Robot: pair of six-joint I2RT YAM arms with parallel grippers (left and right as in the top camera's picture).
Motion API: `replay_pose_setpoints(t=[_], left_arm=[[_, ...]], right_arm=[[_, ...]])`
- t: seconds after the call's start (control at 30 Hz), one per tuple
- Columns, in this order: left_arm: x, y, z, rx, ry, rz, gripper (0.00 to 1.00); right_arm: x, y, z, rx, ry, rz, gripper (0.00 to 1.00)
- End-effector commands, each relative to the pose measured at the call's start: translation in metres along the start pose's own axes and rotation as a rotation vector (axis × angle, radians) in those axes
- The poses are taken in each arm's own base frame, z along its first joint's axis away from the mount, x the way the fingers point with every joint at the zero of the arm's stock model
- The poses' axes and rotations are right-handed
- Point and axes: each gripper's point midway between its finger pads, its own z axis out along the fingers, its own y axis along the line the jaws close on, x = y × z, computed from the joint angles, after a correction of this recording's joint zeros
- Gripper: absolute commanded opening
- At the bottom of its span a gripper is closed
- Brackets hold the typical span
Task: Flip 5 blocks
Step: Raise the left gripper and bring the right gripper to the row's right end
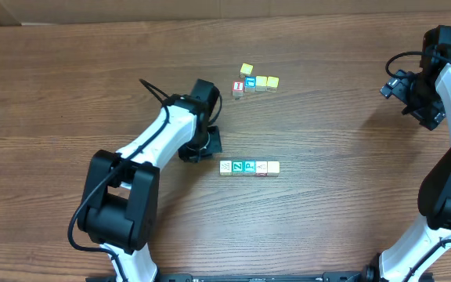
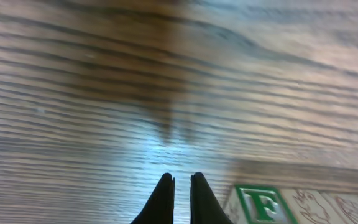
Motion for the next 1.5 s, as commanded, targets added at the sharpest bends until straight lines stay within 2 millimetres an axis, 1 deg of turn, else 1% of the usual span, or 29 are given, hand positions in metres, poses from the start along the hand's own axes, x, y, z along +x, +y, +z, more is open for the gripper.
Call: replay_pose_setpoints(t=[0.0,0.17,0.2,0.3,0.37,0.5,0.6,0.63,0.7,0.73,0.8,0.83,0.87,0.9,0.93,1.0,1.1,1.27,1.33,1.4,1.47], left_arm=[[-0.017,0.001,-0.029,0.024,-0.095,0.004,0.04],[-0.027,0.009,-0.073,0.06,-0.21,-0.021,0.04],[-0.027,0.012,-0.088,0.076,-0.24,-0.03,0.04],[-0.023,0.018,-0.105,0.083,-0.267,-0.032,0.04],[-0.02,0.024,-0.109,0.07,-0.266,-0.038,0.04],[-0.017,0.028,-0.108,0.057,-0.25,-0.044,0.04],[-0.018,0.027,-0.108,0.06,-0.254,-0.044,0.04],[-0.018,0.027,-0.108,0.061,-0.256,-0.044,0.04],[-0.019,0.027,-0.108,0.063,-0.258,-0.047,0.04],[-0.018,0.027,-0.108,0.063,-0.257,-0.047,0.04],[-0.018,0.027,-0.108,0.061,-0.254,-0.047,0.05],[-0.017,0.028,-0.108,0.059,-0.251,-0.047,0.05],[-0.016,0.028,-0.108,0.058,-0.248,-0.047,0.05],[-0.016,0.028,-0.107,0.056,-0.246,-0.047,0.05],[-0.015,0.029,-0.107,0.055,-0.243,-0.047,0.05],[-0.013,0.029,-0.107,0.052,-0.236,-0.047,0.04],[-0.012,0.03,-0.106,0.048,-0.23,-0.047,0.04],[-0.01,0.031,-0.106,0.045,-0.223,-0.047,0.04],[-0.011,0.03,-0.106,0.047,-0.226,-0.048,0.04],[-0.011,0.03,-0.106,0.048,-0.227,-0.048,0.04],[-0.011,0.03,-0.106,0.048,-0.227,-0.048,0.04]], right_arm=[[-0.007,0.001,-0.014,-0.02,-0.039,0.003,1.0],[-0.007,0.001,-0.014,-0.02,-0.04,0.003,1.0],[-0.007,0.001,-0.014,-0.02,-0.04,0.003,1.0],[-0.007,0.001,-0.014,-0.02,-0.039,0.003,1.0],[-0.007,0.001,-0.014,-0.02,-0.04,0.003,1.0],[-0.008,0.002,-0.015,-0.025,-0.042,0.01,1.0],[-0.02,0.015,-0.016,-0.087,-0.085,0.028,1.0],[-0.021,0.02,-0.017,-0.111,-0.087,0.028,1.0],[-0.014,0.033,-0.018,-0.188,-0.041,0.021,1.0],[-0.009,0.036,-0.019,-0.21,-0.019,0.019,1.0],[0.004,0.05,-0.022,-0.295,0.05,-0.005,1.0],[0.01,0.058,-0.025,-0.347,0.078,-0.051,0.96],[0.021,0.068,-0.031,-0.421,0.117,-0.126,0.74],[0.027,0.075,-0.035,-0.474,0.14,-0.173,0.16],[0.034,0.078,-0.038,-0.507,0.167,-0.193,0.04],[0.041,0.076,-0.04,-0.504,0.197,-0.192,0.04],[0.049,0.07,-0.048,-0.5,0.206,-0.253,0.04],[0.068,0.061,-0.075,-0.494,0.22,-0.292,0.04],[0.077,0.063,-0.087,-0.501,0.211,-0.325,0.04],[0.089,0.07,-0.098,-0.513,0.198,-0.375,0.04],[0.102,0.076,-0.105,-0.512,0.192,-0.416,0.04]])
